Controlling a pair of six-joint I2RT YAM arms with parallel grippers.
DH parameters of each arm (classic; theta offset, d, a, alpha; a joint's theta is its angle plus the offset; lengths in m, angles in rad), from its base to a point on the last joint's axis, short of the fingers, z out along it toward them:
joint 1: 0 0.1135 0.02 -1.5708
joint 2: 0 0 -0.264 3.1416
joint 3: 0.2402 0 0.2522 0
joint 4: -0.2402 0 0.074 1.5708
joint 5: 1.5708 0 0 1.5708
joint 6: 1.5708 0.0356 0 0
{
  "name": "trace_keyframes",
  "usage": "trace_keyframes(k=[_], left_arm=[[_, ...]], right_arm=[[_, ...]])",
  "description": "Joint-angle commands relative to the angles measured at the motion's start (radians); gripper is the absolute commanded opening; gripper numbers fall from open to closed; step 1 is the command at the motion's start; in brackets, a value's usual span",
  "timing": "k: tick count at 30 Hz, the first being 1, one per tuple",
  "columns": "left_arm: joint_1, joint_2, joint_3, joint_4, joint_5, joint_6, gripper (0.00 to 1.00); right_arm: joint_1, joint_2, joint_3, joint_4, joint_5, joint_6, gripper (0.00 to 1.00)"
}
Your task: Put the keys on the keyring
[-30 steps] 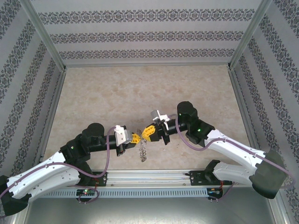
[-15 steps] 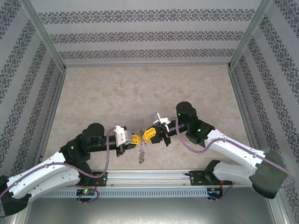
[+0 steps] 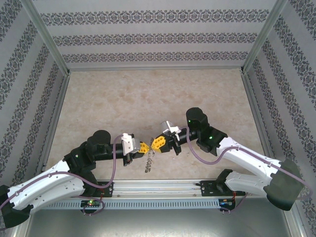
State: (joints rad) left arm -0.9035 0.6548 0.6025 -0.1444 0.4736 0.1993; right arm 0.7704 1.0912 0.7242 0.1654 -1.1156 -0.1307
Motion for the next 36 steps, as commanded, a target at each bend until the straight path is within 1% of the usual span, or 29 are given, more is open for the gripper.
trace_keyframes(k=[1, 23, 27, 32, 36], left_arm=[[-0.003, -0.003, 0.039, 0.065, -0.016, 0.004, 0.0], [-0.002, -0.01, 0.032, 0.085, -0.017, -0.011, 0.0], [-0.002, -0.02, 0.025, 0.091, -0.018, -0.016, 0.0], [-0.001, -0.018, 0.017, 0.109, -0.018, -0.021, 0.0], [-0.001, -0.02, 0.012, 0.116, -0.019, -0.023, 0.0]], right_arm=[[0.01, -0.035, 0.015, -0.05, -0.092, -0.072, 0.0], [0.018, -0.048, 0.006, -0.138, -0.099, -0.191, 0.0], [0.02, -0.049, -0.001, -0.138, -0.07, -0.208, 0.0], [0.028, -0.069, -0.023, -0.125, 0.012, -0.219, 0.0], [0.033, -0.08, -0.035, -0.107, 0.053, -0.219, 0.0]])
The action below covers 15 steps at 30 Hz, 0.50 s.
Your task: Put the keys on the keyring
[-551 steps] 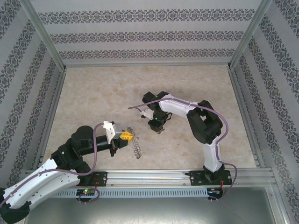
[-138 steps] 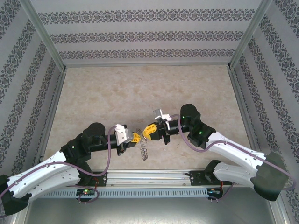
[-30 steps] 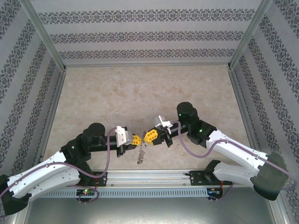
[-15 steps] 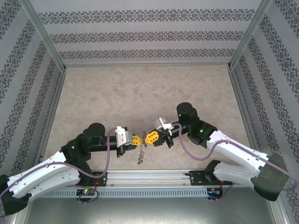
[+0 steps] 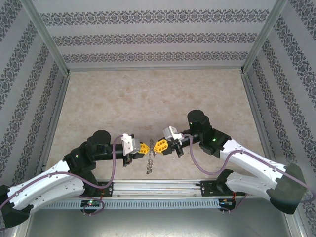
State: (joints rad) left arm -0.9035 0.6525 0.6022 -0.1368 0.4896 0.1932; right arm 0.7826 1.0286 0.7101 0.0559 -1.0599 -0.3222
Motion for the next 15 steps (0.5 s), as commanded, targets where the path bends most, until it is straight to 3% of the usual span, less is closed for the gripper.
trace_keyframes(k=[1, 8, 15], left_arm=[[0.0, -0.018, 0.014, 0.106, -0.037, -0.017, 0.0], [-0.001, -0.022, 0.013, 0.106, -0.04, -0.015, 0.0], [0.0, -0.031, 0.01, 0.102, -0.05, -0.003, 0.0]], right_arm=[[0.02, -0.023, -0.024, 0.005, 0.01, -0.028, 0.0], [0.023, -0.048, -0.05, 0.028, 0.047, -0.019, 0.04], [0.027, -0.092, -0.076, 0.066, 0.089, 0.023, 0.19]])
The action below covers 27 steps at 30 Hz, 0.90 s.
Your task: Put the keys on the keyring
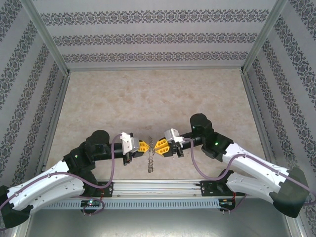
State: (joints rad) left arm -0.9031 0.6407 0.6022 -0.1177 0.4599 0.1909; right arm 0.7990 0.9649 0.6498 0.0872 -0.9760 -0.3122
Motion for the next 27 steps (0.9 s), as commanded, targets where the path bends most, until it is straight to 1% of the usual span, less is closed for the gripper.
trace_keyframes(k=[1, 6, 8, 10, 17, 27], left_arm=[[0.0, -0.021, 0.007, 0.082, -0.023, 0.001, 0.0], [0.0, -0.025, 0.005, 0.076, -0.03, 0.012, 0.0], [0.0, -0.027, 0.004, 0.071, -0.03, 0.017, 0.0], [-0.001, -0.027, 0.006, 0.069, -0.025, 0.018, 0.0], [-0.001, -0.004, 0.008, 0.069, -0.003, 0.018, 0.0], [0.0, 0.016, 0.013, 0.071, 0.001, 0.019, 0.0]], right_arm=[[0.01, -0.037, -0.02, 0.04, 0.021, 0.022, 0.2], [0.009, -0.08, -0.023, 0.064, 0.126, 0.061, 0.22], [0.009, -0.084, -0.013, 0.061, 0.185, 0.075, 0.23], [0.006, -0.076, 0.001, 0.056, 0.218, 0.085, 0.23], [0.009, -0.035, 0.011, 0.08, 0.151, 0.094, 0.25], [0.015, -0.021, 0.011, 0.115, 0.104, 0.106, 0.27]])
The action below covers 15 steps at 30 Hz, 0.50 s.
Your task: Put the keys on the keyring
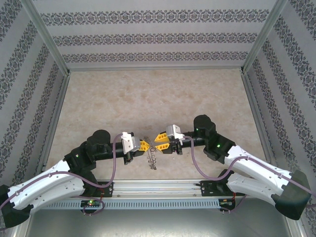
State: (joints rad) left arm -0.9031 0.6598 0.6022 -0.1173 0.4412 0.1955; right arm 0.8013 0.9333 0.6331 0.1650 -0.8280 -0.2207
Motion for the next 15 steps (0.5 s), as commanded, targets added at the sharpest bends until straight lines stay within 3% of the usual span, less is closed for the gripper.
trace_keyframes(k=[1, 15], left_arm=[[0.0, -0.003, 0.012, 0.072, 0.021, 0.013, 0.0], [0.0, 0.001, 0.009, 0.079, 0.028, 0.014, 0.0]], right_arm=[[0.013, 0.014, 0.028, 0.037, -0.052, 0.015, 0.28], [0.025, 0.058, 0.05, 0.027, -0.071, 0.015, 0.3]])
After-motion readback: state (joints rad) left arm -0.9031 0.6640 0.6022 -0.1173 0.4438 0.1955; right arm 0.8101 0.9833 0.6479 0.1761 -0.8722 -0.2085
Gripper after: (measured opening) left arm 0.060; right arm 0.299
